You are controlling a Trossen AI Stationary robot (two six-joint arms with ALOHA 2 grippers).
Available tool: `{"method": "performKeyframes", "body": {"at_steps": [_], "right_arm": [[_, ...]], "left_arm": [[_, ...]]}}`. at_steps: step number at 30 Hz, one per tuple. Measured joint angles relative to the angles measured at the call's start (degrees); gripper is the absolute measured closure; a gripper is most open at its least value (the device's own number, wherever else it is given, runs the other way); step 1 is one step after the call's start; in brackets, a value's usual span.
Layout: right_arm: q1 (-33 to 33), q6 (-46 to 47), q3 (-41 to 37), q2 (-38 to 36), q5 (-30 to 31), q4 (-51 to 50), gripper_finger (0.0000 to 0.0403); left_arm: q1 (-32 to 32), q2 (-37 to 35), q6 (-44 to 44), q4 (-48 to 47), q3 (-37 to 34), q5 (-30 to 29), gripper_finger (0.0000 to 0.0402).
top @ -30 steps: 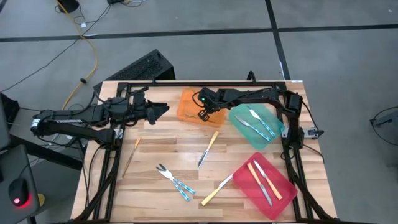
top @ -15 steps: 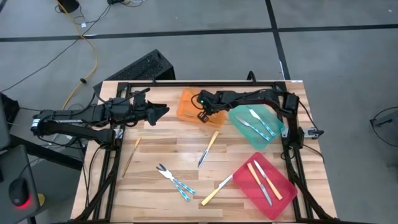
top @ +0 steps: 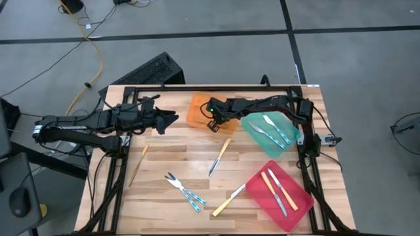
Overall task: Sort silverware by color (type)
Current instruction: Put the right gold knife into the orange bin, then put the top white patterned knife into the blue bin
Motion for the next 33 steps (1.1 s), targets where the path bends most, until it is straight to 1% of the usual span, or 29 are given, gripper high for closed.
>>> {"method": "performKeyframes", "body": {"at_steps": [4, 11, 14, 17, 19, 26, 30, 33], "right_arm": [[0.0, 0.0, 0.0, 0.0, -0.2, 0.0, 0.0306], [0.0, 0.0, 0.5, -1.3, -0.3, -0.5, 0.0236], [0.0, -0.3, 2.4, -3.3, -0.3, -1.8, 0.0220], [0.0, -1.7, 4.7, -5.6, -0.3, -3.3, 0.0216], [0.0, -3.5, 6.7, -7.5, -0.3, -5.9, 0.0217], [0.6, -9.4, 13.7, -19.3, -0.3, -15.8, 0.0227], [2.3, -9.3, 15.5, -27.9, -0.3, -19.6, 0.0225], [4.0, -7.5, 15.6, -34.0, -0.3, -21.6, 0.0225]], "left_arm": [[0.0, 0.0, 0.6, -2.9, 0.0, -0.7, 0.0200], [0.0, 0.0, 2.6, -9.7, 0.0, -1.1, 0.0200], [0.0, 0.0, 4.3, -11.3, 0.0, -1.1, 0.0200], [0.0, 0.0, 6.0, -11.1, 0.0, -0.7, 0.0200], [-0.1, 0.0, 8.1, -11.2, 0.0, 1.0, 0.0200], [-2.2, 2.2, 17.3, -11.1, 0.0, 12.1, 0.0200], [-5.5, 5.8, 22.6, -11.3, 0.0, 19.1, 0.0200], [-8.6, 8.9, 25.4, -11.2, 0.0, 22.3, 0.0200]]}}
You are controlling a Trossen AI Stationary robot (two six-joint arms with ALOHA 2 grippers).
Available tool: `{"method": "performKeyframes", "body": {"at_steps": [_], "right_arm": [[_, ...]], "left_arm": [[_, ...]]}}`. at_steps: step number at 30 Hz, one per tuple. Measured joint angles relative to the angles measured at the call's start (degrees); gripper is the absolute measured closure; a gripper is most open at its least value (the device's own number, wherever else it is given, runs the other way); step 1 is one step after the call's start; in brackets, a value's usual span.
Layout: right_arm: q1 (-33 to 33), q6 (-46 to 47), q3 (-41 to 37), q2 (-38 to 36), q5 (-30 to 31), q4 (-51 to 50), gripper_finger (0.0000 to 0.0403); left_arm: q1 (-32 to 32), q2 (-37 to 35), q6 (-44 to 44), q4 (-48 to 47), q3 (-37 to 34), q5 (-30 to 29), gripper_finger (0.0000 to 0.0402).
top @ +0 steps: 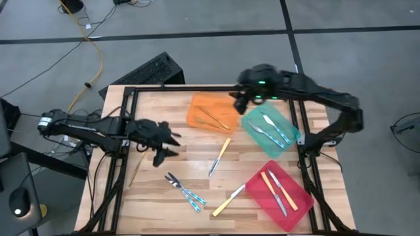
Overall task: Sort silverware by color (type)
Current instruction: Put the top white patterned knife into the blue bin
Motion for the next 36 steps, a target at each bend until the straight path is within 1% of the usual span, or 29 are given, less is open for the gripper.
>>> {"method": "performKeyframes", "body": {"at_steps": [4, 7, 10, 14, 21, 27, 29, 32, 36], "right_arm": [[3.0, 3.4, 0.0, -5.9, 0.0, -3.4, 0.0225], [5.1, 6.2, 0.0, -8.9, 0.0, -6.2, 0.0225], [8.0, 9.0, 0.0, -11.2, 0.0, -7.3, 0.0225], [12.4, 10.3, 0.0, -13.3, 0.0, -7.6, 0.0226], [16.7, 11.2, -0.1, -14.1, 0.0, -8.8, 0.0226], [18.1, 11.6, -0.1, -13.1, 0.0, -11.2, 0.0226], [18.4, 11.6, -0.2, -13.0, 0.0, -11.4, 0.0226], [18.3, 11.6, -0.2, -13.2, 0.0, -11.5, 0.0226], [18.3, 11.6, -0.2, -13.2, 0.0, -12.7, 0.0226]], "left_arm": [[-4.7, 4.6, 4.5, 0.4, 0.0, 2.6, 0.0200], [-8.3, 8.1, 6.9, 2.2, 0.0, 2.5, 0.0200], [-11.4, 12.0, 8.2, 5.3, 0.0, -0.4, 0.0200], [-14.3, 17.2, 10.1, 10.7, 0.0, -4.6, 0.0200], [-16.8, 26.3, 10.9, 20.9, 0.0, -7.3, 0.0200], [-18.2, 33.5, 9.2, 30.4, 0.0, -7.4, 0.0200], [-18.9, 35.7, 9.9, 31.6, 0.3, -7.4, 0.0200], [-20.5, 38.7, 13.1, 31.6, 1.9, -7.5, 0.0200], [-22.2, 42.5, 16.3, 30.9, 4.6, -9.7, 0.0200]]}}
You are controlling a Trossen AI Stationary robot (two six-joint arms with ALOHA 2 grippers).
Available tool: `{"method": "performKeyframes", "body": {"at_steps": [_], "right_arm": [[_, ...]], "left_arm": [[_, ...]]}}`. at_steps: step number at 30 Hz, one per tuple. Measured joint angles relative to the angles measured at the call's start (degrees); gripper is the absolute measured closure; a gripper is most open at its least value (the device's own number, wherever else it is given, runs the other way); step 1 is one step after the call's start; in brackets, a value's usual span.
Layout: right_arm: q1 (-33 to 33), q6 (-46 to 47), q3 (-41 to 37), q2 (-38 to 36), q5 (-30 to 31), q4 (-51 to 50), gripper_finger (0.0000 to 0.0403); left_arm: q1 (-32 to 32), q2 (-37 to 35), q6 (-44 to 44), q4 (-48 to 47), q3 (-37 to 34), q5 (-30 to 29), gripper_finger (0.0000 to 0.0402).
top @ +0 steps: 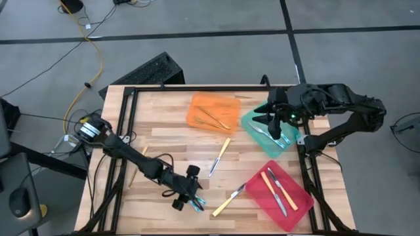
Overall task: Sort silverware by color (type)
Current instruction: Put the top white patterned knife into the blue bin
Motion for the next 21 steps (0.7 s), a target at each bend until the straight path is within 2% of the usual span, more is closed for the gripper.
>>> {"method": "performKeyframes", "body": {"at_steps": [5, 14, 18, 21], "right_arm": [[0.7, 0.9, 0.0, 0.0, 0.0, 0.0, 0.0226], [3.6, 2.5, 0.0, 0.0, 0.0, 0.2, 0.0226], [4.9, 3.8, 0.0, 0.0, 0.0, 0.2, 0.0226], [5.8, 5.0, 0.0, 0.0, 0.0, 0.2, 0.0226]], "left_arm": [[0.0, 2.8, 1.0, -2.4, 3.4, 1.1, 0.0200], [0.0, 2.9, 6.3, -6.4, 3.2, 2.4, 0.0216], [0.0, 2.9, 7.8, -7.5, 3.2, 0.0, 0.0218], [0.1, 2.9, 9.4, -7.4, 3.2, 1.4, 0.0218]]}}
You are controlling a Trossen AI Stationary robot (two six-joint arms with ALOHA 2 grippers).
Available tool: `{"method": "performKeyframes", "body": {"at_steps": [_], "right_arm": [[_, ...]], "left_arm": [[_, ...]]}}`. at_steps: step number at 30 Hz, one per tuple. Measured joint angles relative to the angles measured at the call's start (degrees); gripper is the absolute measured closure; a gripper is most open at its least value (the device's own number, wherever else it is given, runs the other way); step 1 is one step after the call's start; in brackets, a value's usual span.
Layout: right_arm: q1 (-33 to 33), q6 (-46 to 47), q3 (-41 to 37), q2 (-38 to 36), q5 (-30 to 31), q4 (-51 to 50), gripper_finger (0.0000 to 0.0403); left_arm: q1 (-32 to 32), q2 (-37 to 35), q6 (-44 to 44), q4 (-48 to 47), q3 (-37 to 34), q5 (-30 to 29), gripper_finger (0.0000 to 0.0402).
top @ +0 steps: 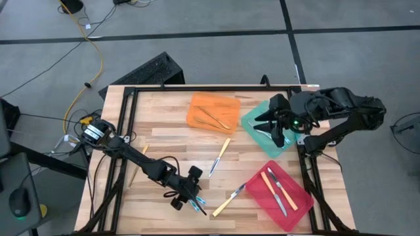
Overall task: Sort silverware by color (type)
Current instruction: Put the top white patterned knife into the blue bin
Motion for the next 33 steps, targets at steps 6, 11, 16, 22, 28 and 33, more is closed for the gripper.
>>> {"method": "performKeyframes", "body": {"at_steps": [6, 11, 16, 22, 28, 33], "right_arm": [[1.6, 1.8, 0.0, 0.1, 0.0, 0.0, 0.0226], [2.6, 2.6, 0.0, 0.1, 0.2, 0.0, 0.0226], [3.3, 3.4, 0.0, 0.1, 1.4, -0.1, 0.0226], [3.3, 3.8, 0.0, 0.1, 1.6, -0.6, 0.0226], [3.2, 4.0, 0.0, 0.1, 1.6, -0.5, 0.0226], [3.2, 4.0, 0.0, 0.1, 1.6, -0.7, 0.0226]], "left_arm": [[0.2, 0.0, 1.5, -0.8, 0.0, 0.4, 0.0218], [0.7, 1.3, 1.4, -1.5, -0.1, 0.5, 0.0218], [0.6, 2.8, 2.4, -0.4, 0.1, 2.1, 0.0218], [0.6, 4.6, 1.2, -0.9, 0.1, 2.0, 0.0219], [0.3, 6.9, 0.9, 0.3, 0.4, 1.9, 0.0219], [0.6, 7.1, 0.8, -0.1, 0.3, 2.5, 0.0223]]}}
